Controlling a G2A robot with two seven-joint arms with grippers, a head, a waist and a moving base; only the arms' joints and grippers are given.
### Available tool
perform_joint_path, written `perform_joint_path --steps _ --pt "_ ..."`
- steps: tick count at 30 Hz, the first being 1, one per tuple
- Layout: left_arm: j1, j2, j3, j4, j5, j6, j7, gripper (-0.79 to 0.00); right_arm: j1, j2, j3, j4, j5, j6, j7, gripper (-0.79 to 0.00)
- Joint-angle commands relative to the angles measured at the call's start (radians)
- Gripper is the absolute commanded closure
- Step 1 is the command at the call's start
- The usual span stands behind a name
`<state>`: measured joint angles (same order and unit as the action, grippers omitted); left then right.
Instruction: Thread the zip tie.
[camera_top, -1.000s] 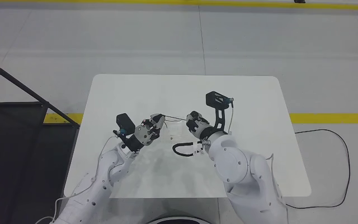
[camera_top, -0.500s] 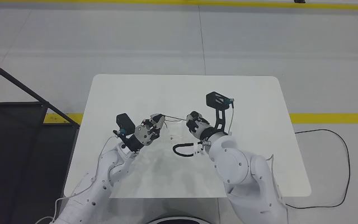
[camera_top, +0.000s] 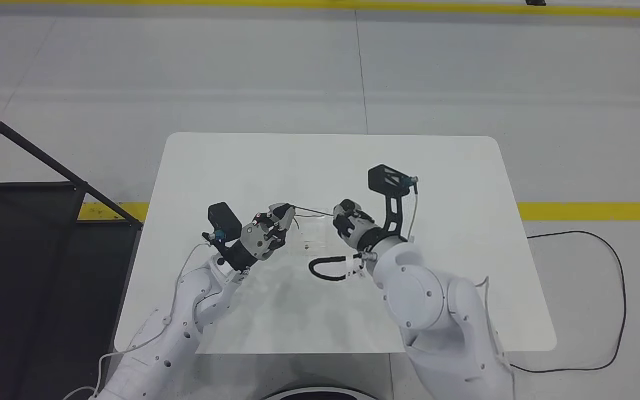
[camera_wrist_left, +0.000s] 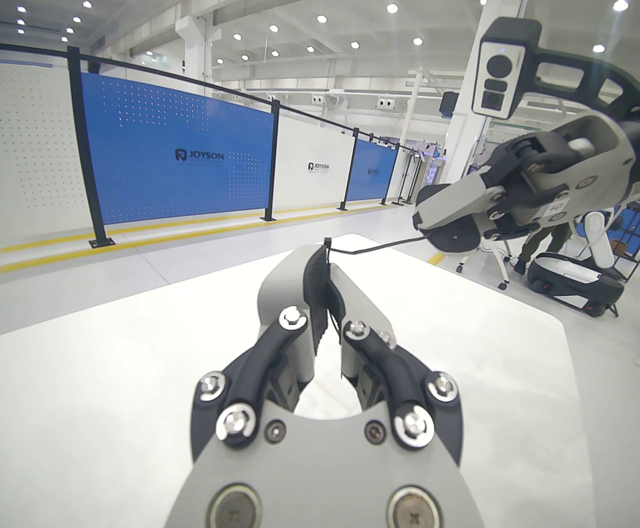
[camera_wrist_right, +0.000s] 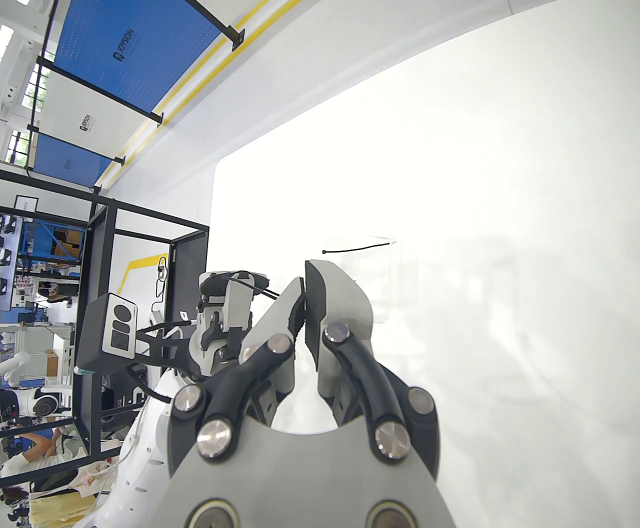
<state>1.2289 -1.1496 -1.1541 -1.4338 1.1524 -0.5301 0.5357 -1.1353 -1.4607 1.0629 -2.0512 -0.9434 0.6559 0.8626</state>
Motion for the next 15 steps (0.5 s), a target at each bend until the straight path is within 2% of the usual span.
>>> perform_joint_path --steps 1,15 --pt "0.0 0.0 0.0 0.0 0.0 0.0 0.0 0.0 -0.002 0.0 0.0 -0.003 0.0 -0.001 -0.002 0.0" --pt "0.0 0.0 0.0 0.0 0.0 0.0 0.0 0.0 -0.017 -0.001 -0.005 -0.02 -0.01 -0.007 -0.009 0.0"
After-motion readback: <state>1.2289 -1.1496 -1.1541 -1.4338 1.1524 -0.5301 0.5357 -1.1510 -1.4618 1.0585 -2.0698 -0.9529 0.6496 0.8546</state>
